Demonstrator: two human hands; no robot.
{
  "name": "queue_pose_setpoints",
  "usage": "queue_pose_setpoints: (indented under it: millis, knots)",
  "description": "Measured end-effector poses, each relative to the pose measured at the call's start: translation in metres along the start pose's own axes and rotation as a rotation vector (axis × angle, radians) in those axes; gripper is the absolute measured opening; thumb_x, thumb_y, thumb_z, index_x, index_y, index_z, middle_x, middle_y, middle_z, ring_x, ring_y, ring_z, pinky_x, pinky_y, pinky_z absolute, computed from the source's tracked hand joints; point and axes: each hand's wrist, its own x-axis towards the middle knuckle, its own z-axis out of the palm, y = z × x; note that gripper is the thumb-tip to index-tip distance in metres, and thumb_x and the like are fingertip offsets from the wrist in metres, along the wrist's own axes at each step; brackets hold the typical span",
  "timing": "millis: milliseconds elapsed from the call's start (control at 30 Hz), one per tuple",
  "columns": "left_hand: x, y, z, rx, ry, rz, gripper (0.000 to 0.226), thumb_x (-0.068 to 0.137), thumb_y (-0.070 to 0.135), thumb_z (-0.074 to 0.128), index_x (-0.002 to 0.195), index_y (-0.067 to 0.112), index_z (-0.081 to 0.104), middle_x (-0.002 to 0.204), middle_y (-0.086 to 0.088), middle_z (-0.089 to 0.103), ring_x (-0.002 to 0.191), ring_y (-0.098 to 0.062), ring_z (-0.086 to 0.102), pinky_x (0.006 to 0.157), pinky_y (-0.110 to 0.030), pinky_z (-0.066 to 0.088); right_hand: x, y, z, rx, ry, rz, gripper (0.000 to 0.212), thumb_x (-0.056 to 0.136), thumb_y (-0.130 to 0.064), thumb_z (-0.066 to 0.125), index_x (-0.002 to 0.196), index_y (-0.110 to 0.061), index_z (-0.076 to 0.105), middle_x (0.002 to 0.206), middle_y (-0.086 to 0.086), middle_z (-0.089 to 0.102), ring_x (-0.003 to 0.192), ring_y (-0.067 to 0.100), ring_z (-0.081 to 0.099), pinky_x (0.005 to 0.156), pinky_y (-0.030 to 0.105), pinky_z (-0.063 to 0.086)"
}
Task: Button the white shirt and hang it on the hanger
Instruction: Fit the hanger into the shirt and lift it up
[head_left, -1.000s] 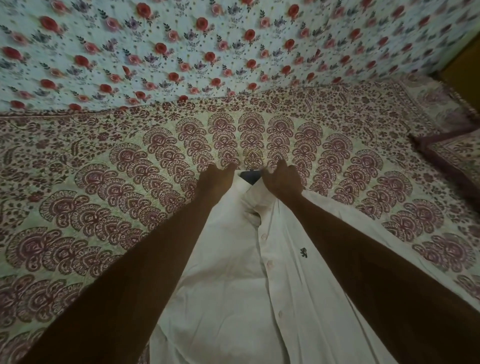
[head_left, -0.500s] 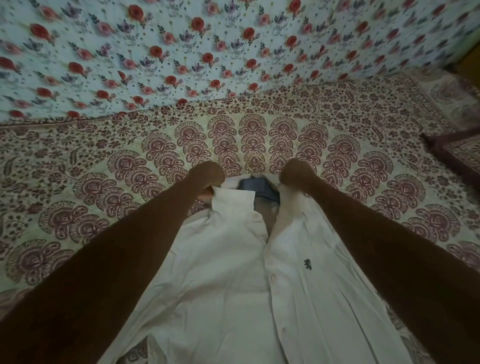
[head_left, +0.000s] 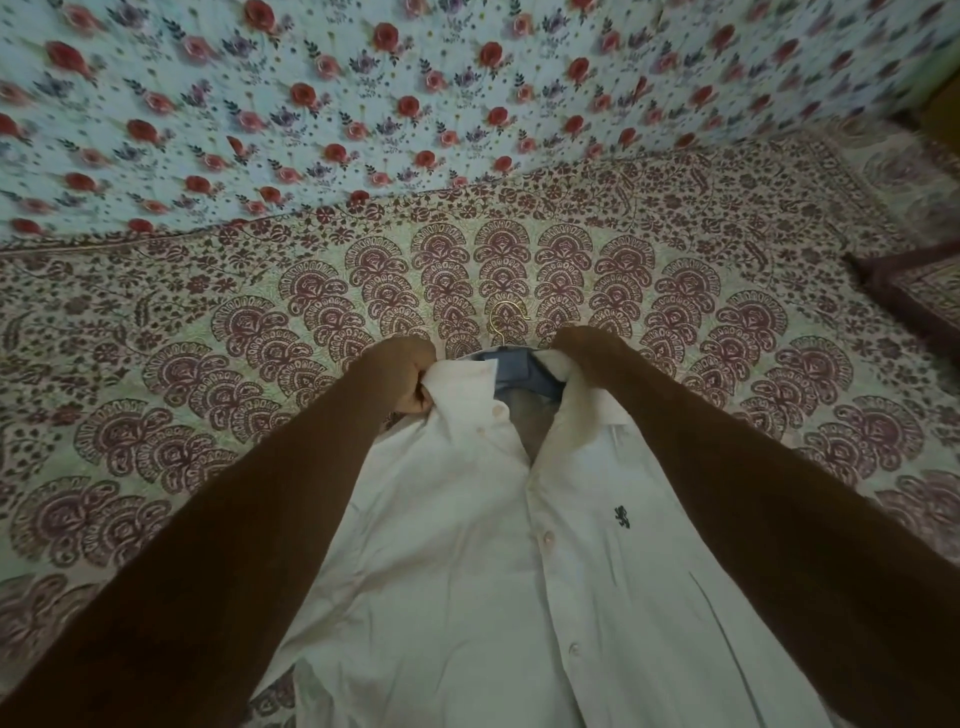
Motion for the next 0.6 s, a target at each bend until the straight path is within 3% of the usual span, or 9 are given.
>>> queue_pose_setpoints:
  millis: [100,200,267,333,400,500,533,600]
  knots:
    - [0.013,-0.007,0.003,-0.041,-0.048,0.085,0.021,0.088,0.027,0.067,0.093,0.008,0.061,0.092,-0.008,0.066,0.094,-0.025,0.064,0.083,-0.033,0.053,-0.001,0.006,0.004,0.184,0.024,0.038,0.034,0.099,-0.017,0.049,0.123,0.004,0.059,0.111,0.012,0.055,0.112,0.034,0.054,0.086,0.031,0.039]
    - [0.029,-0.013,0.002,0.001,-0.109,0.200,0.067,0.064,0.054,0.083,0.111,0.010,0.062,0.108,-0.010,0.069,0.103,-0.028,0.066,0.093,-0.047,0.053,-0.004,0.009,0.003,0.479,0.047,0.137,0.021,0.094,-0.024,0.063,0.082,-0.007,0.063,0.093,0.010,0.055,0.085,0.022,0.054,0.069,0.025,0.044]
    - [0.031,-0.012,0.000,0.076,-0.170,0.276,0.092,0.047,0.060,0.086,0.120,0.009,0.060,0.116,-0.014,0.067,0.107,-0.029,0.064,0.094,-0.049,0.052,-0.010,0.008,0.002,0.615,0.015,0.108,0.022,0.086,-0.027,0.074,0.077,-0.009,0.066,0.085,0.008,0.061,0.078,0.018,0.056,0.061,0.018,0.046]
    - [0.021,-0.011,-0.002,0.197,-0.189,0.416,0.064,0.069,0.048,0.080,0.121,0.016,0.061,0.118,-0.014,0.065,0.106,-0.029,0.061,0.090,-0.044,0.053,-0.012,0.009,0.000,0.619,0.009,0.058,0.028,0.080,-0.026,0.080,0.096,-0.004,0.074,0.094,0.008,0.067,0.085,0.018,0.060,0.072,0.023,0.050]
    - [0.019,-0.007,0.000,0.323,-0.170,0.533,0.040,0.086,0.038,0.070,0.121,0.020,0.063,0.117,-0.014,0.064,0.099,-0.027,0.059,0.076,-0.036,0.053,-0.009,0.007,0.000,0.591,0.047,0.016,0.033,0.078,-0.016,0.080,0.104,0.003,0.073,0.096,0.010,0.070,0.083,0.019,0.063,0.068,0.024,0.049]
    - [0.023,-0.002,0.007,0.329,-0.026,0.573,0.036,0.094,0.028,0.061,0.125,0.009,0.062,0.126,-0.018,0.060,0.100,-0.026,0.057,0.077,-0.030,0.046,-0.008,0.001,0.001,0.498,0.091,0.023,0.022,0.080,-0.008,0.073,0.082,0.013,0.067,0.075,0.012,0.060,0.070,0.018,0.052,0.056,0.023,0.035]
    - [0.024,0.000,0.010,0.353,0.033,0.561,0.036,0.096,0.029,0.058,0.121,0.004,0.062,0.126,-0.020,0.059,0.100,-0.026,0.057,0.081,-0.030,0.044,-0.009,-0.005,0.002,0.459,0.078,0.033,0.018,0.084,-0.008,0.069,0.073,0.005,0.062,0.071,0.009,0.055,0.065,0.017,0.048,0.056,0.024,0.034]
    - [0.019,0.002,0.015,0.393,0.080,0.541,0.035,0.097,0.031,0.054,0.108,-0.002,0.059,0.117,-0.023,0.060,0.096,-0.027,0.057,0.082,-0.033,0.045,-0.006,-0.015,0.003,0.373,0.028,0.051,0.017,0.093,-0.009,0.055,0.076,-0.012,0.055,0.079,0.007,0.051,0.071,0.018,0.046,0.063,0.025,0.038]
